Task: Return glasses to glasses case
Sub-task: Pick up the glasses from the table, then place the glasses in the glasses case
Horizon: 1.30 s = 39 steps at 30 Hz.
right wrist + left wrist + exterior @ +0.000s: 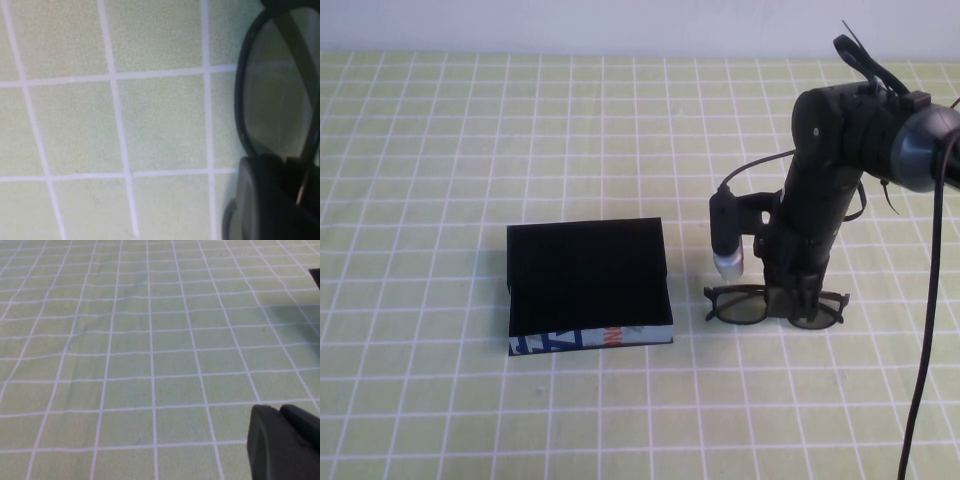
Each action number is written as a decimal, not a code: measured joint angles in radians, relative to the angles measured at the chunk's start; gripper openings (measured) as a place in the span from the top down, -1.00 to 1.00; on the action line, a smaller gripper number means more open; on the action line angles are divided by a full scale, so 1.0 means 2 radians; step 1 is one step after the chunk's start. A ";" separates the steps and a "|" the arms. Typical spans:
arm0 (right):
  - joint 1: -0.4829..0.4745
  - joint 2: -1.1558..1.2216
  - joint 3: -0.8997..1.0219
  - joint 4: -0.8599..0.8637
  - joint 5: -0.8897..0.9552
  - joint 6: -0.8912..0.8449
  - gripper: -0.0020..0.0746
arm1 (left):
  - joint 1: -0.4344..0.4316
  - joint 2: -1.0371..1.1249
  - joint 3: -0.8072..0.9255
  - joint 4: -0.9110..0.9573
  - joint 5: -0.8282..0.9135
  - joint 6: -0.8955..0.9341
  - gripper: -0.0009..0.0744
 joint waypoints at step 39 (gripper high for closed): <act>0.221 0.068 -0.216 -0.055 0.016 0.108 0.80 | 0.000 0.000 0.000 0.000 0.000 0.000 0.98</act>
